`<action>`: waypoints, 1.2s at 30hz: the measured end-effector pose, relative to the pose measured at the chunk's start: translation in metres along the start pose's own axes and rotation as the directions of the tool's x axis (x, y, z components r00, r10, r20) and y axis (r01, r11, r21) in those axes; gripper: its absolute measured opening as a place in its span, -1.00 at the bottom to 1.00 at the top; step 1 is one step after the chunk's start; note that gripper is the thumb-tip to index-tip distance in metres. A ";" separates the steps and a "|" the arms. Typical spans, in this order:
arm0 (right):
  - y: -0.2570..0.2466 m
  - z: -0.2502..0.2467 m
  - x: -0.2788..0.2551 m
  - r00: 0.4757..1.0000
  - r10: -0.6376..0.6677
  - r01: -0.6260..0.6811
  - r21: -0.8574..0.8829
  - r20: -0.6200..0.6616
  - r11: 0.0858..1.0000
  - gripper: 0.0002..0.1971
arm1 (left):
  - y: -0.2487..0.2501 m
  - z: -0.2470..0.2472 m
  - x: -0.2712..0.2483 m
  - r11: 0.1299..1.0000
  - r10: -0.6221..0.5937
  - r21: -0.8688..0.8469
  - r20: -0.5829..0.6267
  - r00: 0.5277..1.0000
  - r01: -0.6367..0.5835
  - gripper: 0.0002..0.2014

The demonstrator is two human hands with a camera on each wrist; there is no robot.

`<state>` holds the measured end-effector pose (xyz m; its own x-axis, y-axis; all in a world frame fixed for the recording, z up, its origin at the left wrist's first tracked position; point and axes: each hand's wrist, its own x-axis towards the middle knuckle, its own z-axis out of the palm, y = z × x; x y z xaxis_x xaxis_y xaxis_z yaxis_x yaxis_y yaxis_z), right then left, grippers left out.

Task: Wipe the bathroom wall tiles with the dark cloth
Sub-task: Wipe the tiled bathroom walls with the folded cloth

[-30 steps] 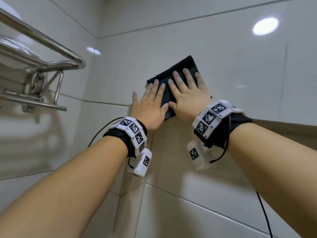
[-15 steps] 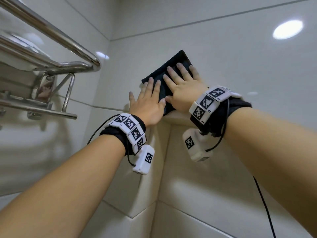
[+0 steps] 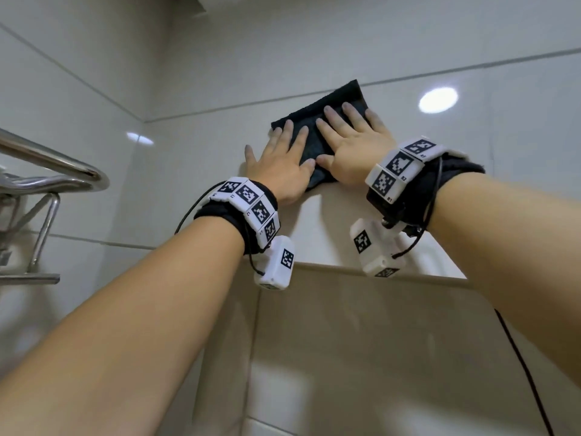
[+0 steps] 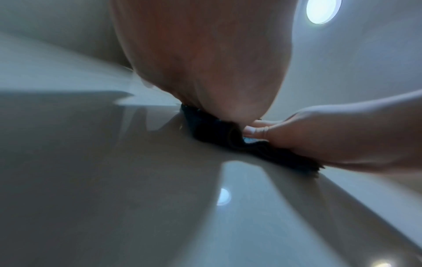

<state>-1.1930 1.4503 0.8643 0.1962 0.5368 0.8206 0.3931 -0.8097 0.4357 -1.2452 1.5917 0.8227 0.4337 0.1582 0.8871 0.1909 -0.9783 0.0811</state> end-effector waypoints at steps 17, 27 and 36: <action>0.084 0.002 -0.098 0.976 0.214 -0.215 -0.033 -0.031 0.976 -0.30 | 0.110 0.009 -0.016 0.976 0.218 0.016 -0.034 0.975 -0.218 -0.38; 0.037 0.029 -0.151 0.989 0.143 -0.143 -0.004 -0.024 0.990 -0.28 | 0.080 0.032 -0.086 0.970 0.240 0.063 -0.058 0.969 -0.237 -0.34; -0.001 0.049 -0.179 0.983 0.118 -0.105 0.097 -0.143 0.990 -0.38 | 0.058 0.047 -0.131 0.971 0.231 0.086 -0.109 0.967 -0.222 -0.38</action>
<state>-1.1848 1.3669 0.6991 0.1110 0.3984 0.9105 0.4556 -0.8346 0.3097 -1.2499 1.5202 0.6901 0.3673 -0.0873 0.9260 0.1647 -0.9737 -0.1571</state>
